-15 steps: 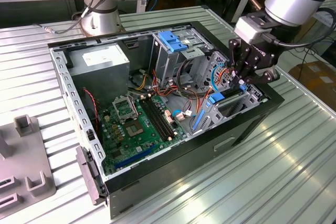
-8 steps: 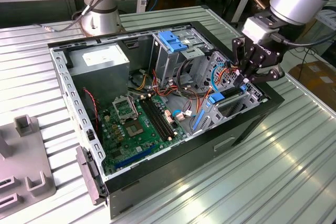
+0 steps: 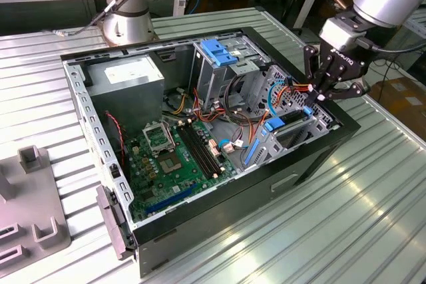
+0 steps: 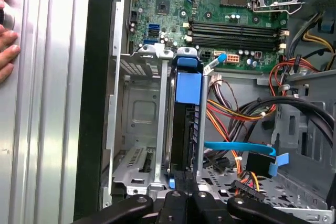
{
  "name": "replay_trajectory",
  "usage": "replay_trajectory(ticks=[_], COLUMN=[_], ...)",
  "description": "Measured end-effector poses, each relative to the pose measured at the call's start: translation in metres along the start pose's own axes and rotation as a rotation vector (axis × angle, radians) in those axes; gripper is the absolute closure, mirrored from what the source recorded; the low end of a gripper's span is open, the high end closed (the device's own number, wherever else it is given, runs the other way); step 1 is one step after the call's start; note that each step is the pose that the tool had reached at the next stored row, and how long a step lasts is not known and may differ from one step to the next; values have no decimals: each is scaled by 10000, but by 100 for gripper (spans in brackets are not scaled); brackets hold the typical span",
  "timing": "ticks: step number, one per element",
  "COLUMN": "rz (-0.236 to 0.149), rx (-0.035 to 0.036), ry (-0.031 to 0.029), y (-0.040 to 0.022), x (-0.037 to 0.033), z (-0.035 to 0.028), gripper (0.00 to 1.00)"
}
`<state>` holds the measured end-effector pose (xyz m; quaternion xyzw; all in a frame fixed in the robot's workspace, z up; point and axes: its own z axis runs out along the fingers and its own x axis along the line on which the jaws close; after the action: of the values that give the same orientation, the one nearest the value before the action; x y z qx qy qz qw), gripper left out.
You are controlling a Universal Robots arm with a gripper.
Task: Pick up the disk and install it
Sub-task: 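Insert the first disk wire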
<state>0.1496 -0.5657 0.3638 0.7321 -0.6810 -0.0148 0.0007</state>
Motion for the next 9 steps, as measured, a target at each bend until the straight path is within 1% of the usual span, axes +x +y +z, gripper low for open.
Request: replay_trajectory(ticks=[3, 4, 5, 7, 9], rz=[-143, -218, -392, -1087, -1317], rx=[-57, -71, -85, -99, -101], ry=[2, -3, 1, 9, 17], y=[-5, -6, -7, -12, -15], x=[-17, -24, -25, -24, -24], z=[-84, -91, -92, -87, -81], gripper=[90, 90, 90, 90, 90])
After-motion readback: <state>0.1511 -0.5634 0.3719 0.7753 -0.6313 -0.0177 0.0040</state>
